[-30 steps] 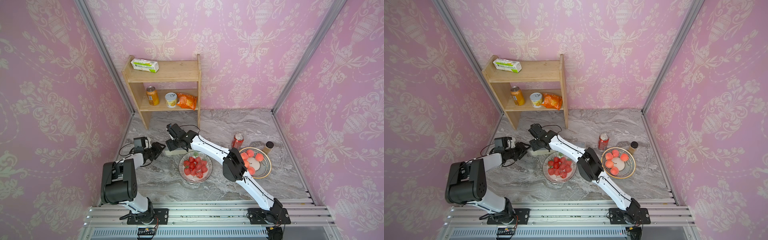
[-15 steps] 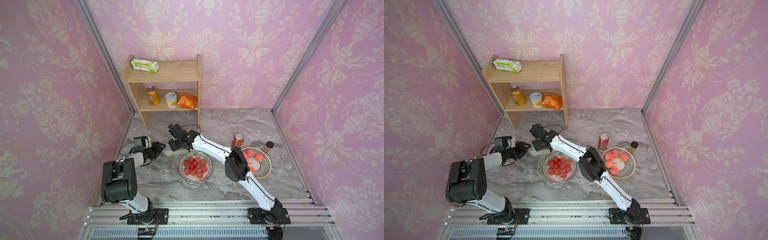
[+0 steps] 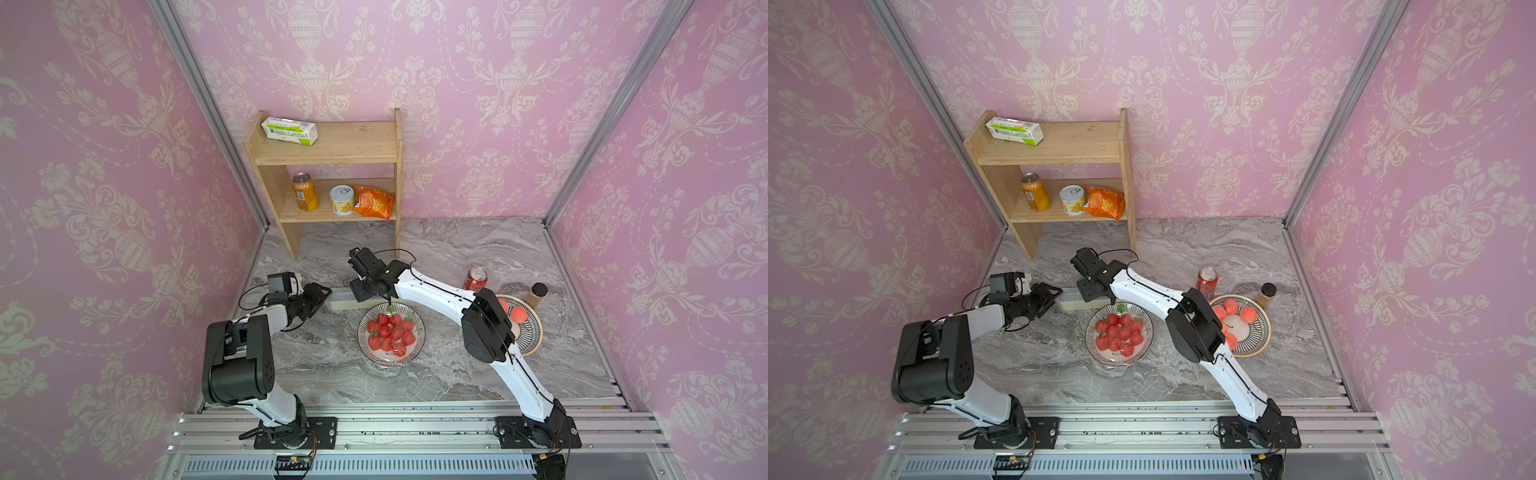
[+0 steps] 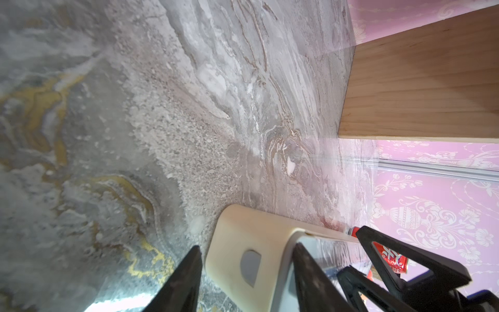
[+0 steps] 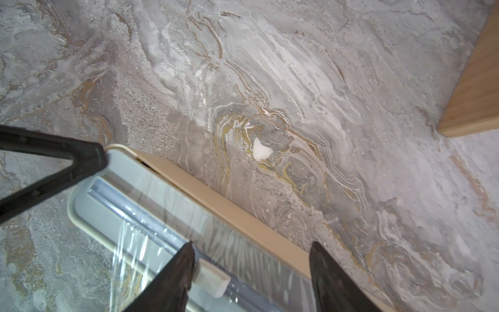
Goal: Wrap the plate with plastic wrap
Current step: Tear off the plastic wrap from the plastic wrap cutting box.
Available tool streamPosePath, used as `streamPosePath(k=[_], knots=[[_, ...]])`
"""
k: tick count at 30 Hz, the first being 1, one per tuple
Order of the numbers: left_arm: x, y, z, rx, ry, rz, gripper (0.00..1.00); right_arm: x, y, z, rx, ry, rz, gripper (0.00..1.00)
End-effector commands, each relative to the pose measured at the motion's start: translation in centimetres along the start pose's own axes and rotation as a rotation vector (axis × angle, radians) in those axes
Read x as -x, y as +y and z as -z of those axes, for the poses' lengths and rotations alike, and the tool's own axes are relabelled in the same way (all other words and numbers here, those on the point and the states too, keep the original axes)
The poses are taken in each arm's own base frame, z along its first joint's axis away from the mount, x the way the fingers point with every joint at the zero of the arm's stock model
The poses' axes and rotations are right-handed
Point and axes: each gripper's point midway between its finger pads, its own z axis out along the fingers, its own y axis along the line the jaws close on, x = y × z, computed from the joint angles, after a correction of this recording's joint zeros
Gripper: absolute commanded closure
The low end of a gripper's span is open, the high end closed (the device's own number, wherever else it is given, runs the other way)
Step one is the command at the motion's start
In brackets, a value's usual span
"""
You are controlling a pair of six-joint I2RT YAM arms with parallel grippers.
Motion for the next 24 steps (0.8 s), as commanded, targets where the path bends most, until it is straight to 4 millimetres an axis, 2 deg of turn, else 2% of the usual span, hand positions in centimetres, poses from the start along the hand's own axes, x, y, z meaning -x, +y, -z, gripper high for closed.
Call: streamPosePath(k=[1,24], knots=[[-3.0,6.4,-0.3,0.242,0.069,0.08,0.45,-1.4,-2.7,0.2,-0.076,0.04,0.013,0.32],[-3.0,6.5,0.0,0.262,0.066,0.079,0.45,-6.5,-12.2,2.9,-0.261,0.081,-0.061,0.31]])
